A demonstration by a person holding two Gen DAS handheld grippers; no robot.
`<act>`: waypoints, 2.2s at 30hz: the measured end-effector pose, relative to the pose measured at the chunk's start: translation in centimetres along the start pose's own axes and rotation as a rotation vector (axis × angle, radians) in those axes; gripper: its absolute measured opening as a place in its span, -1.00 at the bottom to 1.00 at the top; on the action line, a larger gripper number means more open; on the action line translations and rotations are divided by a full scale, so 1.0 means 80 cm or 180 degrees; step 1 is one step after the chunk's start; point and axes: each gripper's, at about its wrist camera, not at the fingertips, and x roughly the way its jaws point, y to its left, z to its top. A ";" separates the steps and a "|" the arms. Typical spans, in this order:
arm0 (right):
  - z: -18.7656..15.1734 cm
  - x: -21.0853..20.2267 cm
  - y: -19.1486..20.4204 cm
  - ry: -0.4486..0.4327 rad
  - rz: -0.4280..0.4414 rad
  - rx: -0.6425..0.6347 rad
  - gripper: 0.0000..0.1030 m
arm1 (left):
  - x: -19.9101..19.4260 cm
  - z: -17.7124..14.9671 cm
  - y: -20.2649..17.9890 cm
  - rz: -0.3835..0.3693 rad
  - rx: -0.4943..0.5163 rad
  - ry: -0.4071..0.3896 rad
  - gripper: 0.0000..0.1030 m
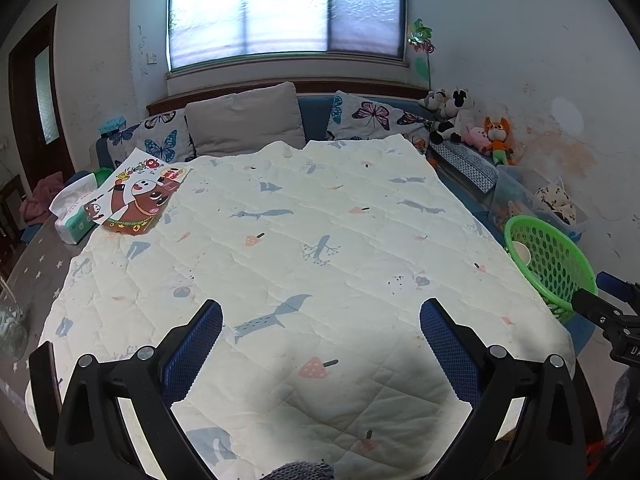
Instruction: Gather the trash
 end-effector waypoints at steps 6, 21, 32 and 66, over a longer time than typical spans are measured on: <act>0.000 0.002 0.002 0.0006 0.0015 -0.0004 0.91 | -0.003 0.000 -0.002 0.0032 0.0010 -0.0022 0.86; -0.003 0.005 0.005 0.0031 0.0037 -0.0015 0.91 | -0.004 -0.004 -0.009 0.0020 0.0033 0.0004 0.86; -0.003 0.005 0.005 0.0041 0.0053 -0.0024 0.91 | -0.001 -0.005 -0.009 0.0022 0.0021 0.0017 0.86; -0.006 0.007 0.003 0.0044 0.0080 -0.0064 0.91 | 0.003 -0.007 -0.004 0.0125 -0.0086 0.0055 0.86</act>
